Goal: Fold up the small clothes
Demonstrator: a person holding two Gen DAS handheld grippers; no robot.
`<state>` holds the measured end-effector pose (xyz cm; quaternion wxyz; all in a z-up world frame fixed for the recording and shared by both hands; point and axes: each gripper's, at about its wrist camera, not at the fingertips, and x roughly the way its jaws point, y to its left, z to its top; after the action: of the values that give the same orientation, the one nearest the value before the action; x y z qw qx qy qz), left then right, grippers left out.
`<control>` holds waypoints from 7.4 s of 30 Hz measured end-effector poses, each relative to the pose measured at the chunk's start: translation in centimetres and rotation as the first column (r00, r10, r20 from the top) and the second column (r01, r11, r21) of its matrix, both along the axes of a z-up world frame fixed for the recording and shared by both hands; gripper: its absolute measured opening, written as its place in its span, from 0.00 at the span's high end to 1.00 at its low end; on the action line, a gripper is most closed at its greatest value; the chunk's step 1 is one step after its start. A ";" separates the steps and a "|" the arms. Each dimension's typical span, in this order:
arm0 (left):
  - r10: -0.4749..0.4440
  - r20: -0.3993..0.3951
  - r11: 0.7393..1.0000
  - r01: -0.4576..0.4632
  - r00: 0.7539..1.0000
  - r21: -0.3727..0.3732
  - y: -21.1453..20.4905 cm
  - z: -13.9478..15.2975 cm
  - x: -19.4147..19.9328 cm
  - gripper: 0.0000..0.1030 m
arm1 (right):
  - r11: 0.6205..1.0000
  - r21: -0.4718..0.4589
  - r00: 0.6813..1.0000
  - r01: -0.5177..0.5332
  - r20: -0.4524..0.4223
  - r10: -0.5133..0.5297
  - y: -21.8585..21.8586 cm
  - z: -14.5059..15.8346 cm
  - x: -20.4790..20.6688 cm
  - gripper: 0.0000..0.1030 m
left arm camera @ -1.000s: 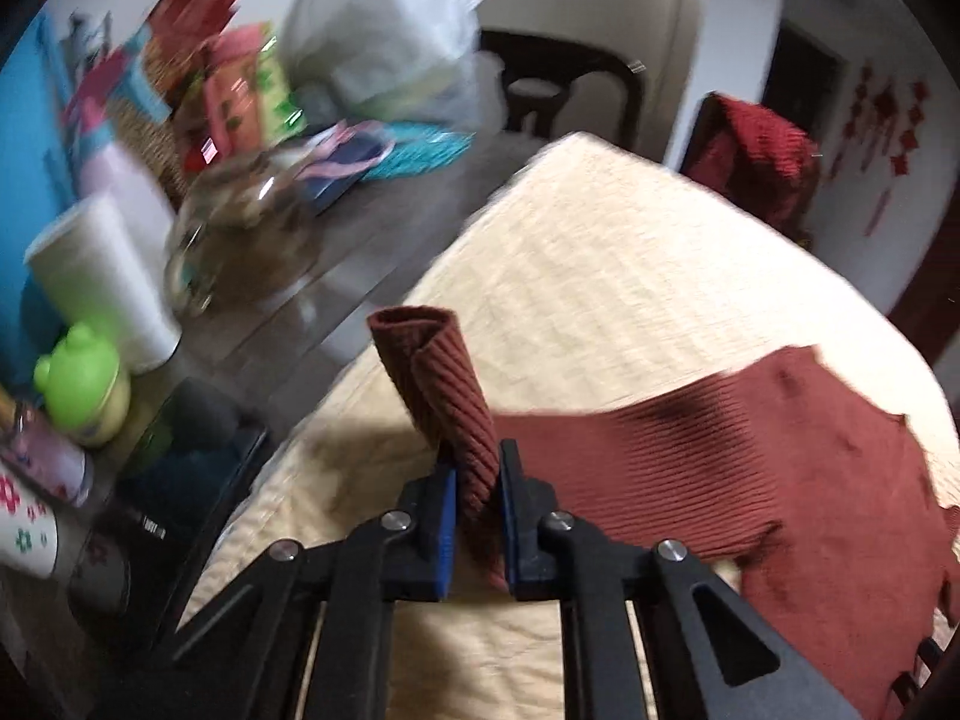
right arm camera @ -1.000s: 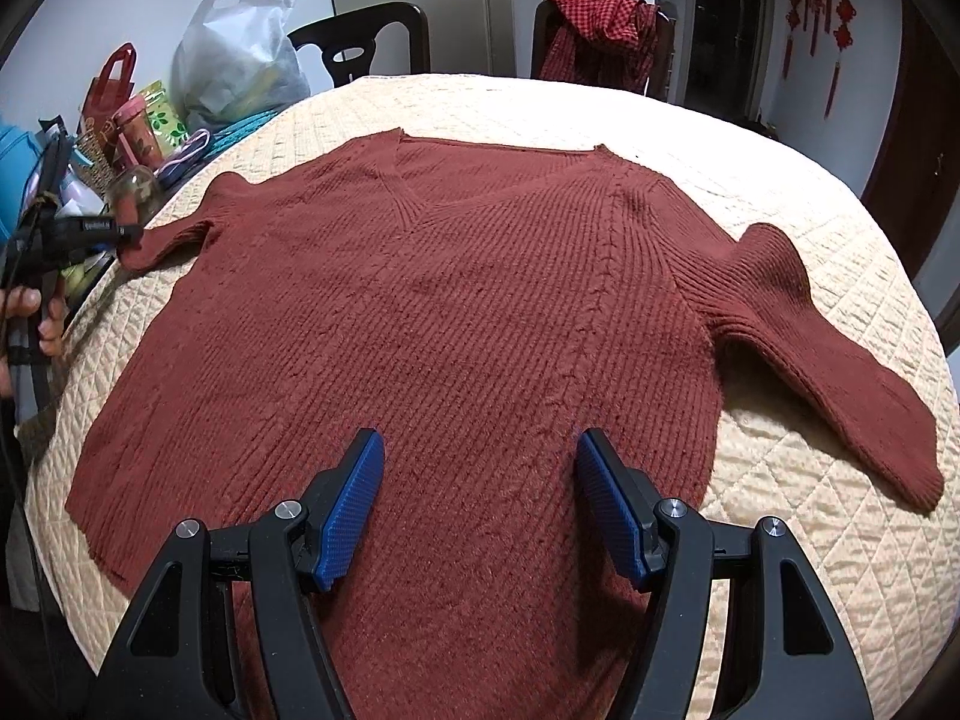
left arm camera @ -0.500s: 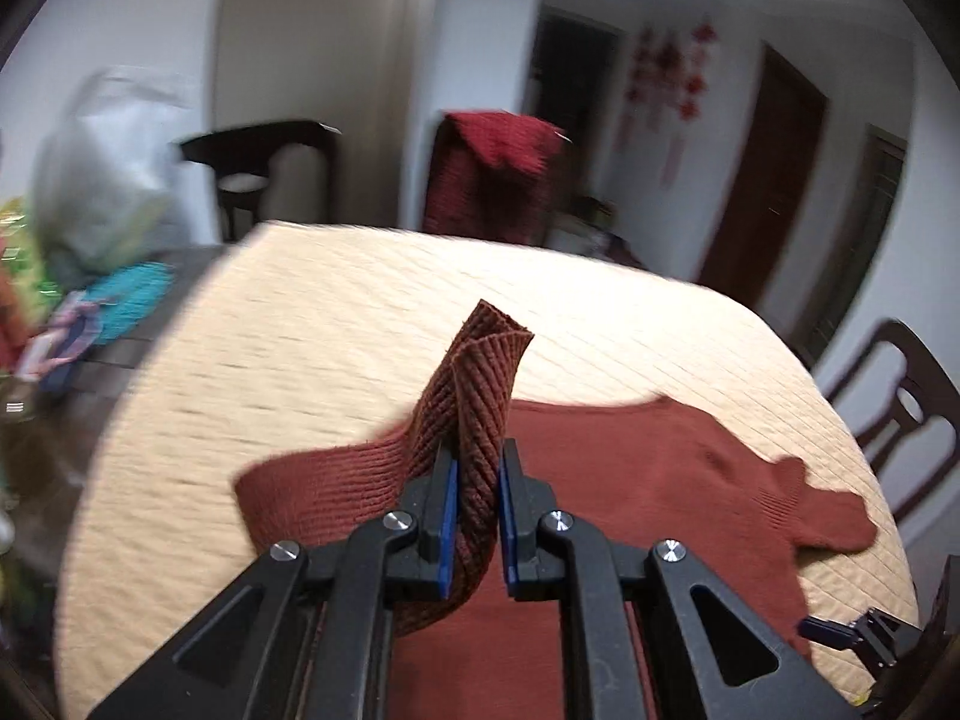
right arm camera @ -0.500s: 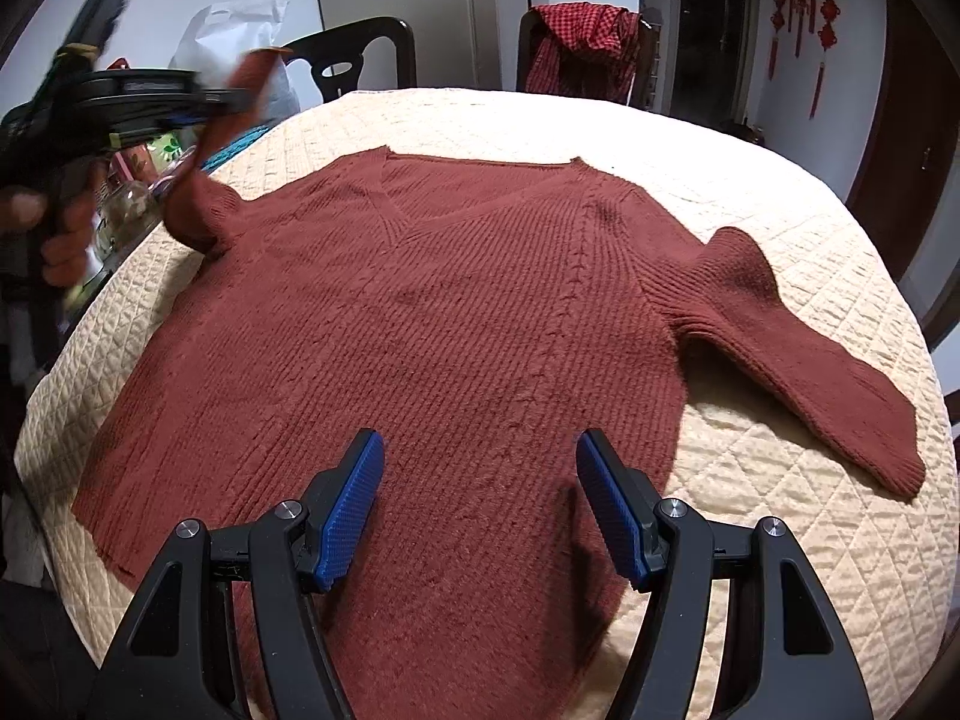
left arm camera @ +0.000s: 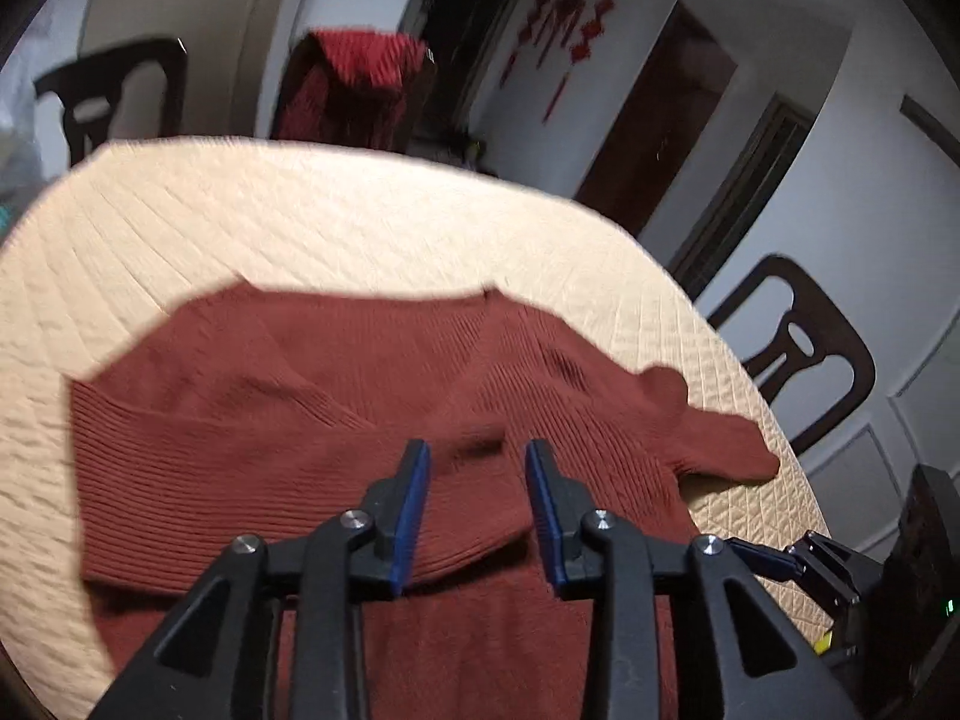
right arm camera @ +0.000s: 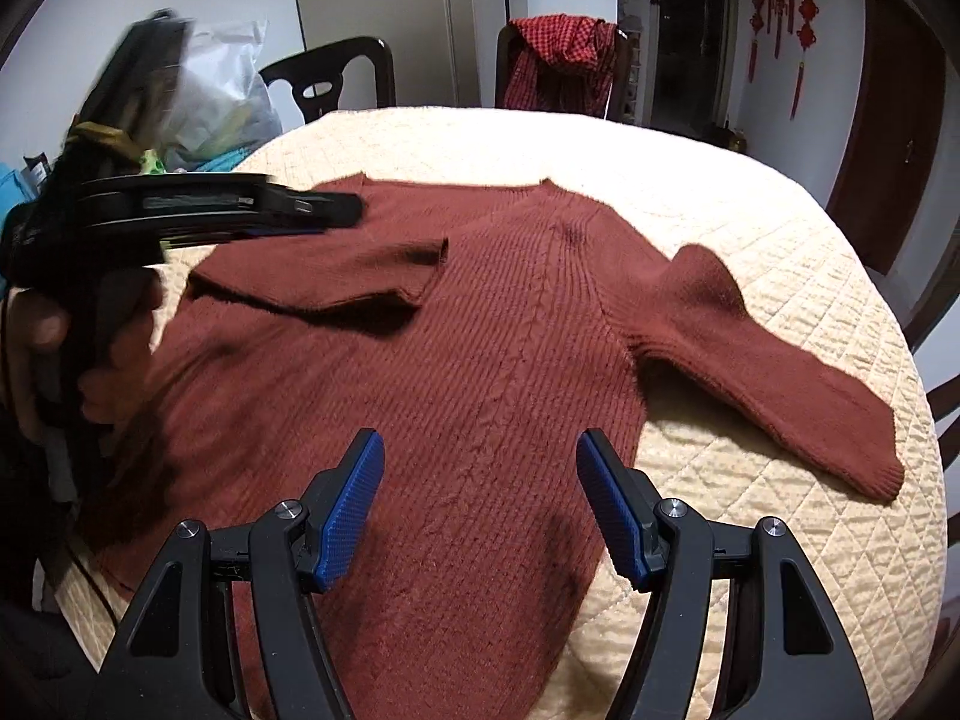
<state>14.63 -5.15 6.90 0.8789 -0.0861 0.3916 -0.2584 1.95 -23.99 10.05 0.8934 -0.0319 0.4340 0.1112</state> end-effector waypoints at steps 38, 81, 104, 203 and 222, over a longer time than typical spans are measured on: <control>0.264 0.019 0.920 -0.258 0.964 0.294 7.6 -3.9 -0.3 0.62 | 0.977 0.190 0.983 -0.097 -0.138 0.124 5.5 -3.1 15.3 0.80; 0.212 0.066 0.924 -0.222 0.975 0.310 2.3 -2.3 -10.3 0.49 | 0.949 0.211 0.972 0.233 -0.087 -0.219 -9.9 -0.6 -1.4 0.58; 0.215 0.024 0.923 -0.211 0.976 0.322 1.9 -5.3 -8.3 0.43 | 0.670 0.409 0.777 0.619 -0.192 -0.600 -22.5 -2.6 3.7 0.76; -0.109 -0.108 0.985 0.122 0.988 0.123 2.3 -3.0 1.8 0.47 | 0.932 0.310 0.981 0.185 -0.113 -0.157 -8.6 -4.3 14.4 0.81; -0.025 -0.035 0.960 0.034 0.999 0.279 1.2 -2.7 3.5 0.78 | 0.944 0.276 0.983 0.182 -0.067 -0.170 -8.8 -2.8 13.2 0.82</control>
<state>18.12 -3.95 4.16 0.8721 0.0408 0.4391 -0.2123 15.11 -32.78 7.29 0.8858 0.1366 0.4339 0.0920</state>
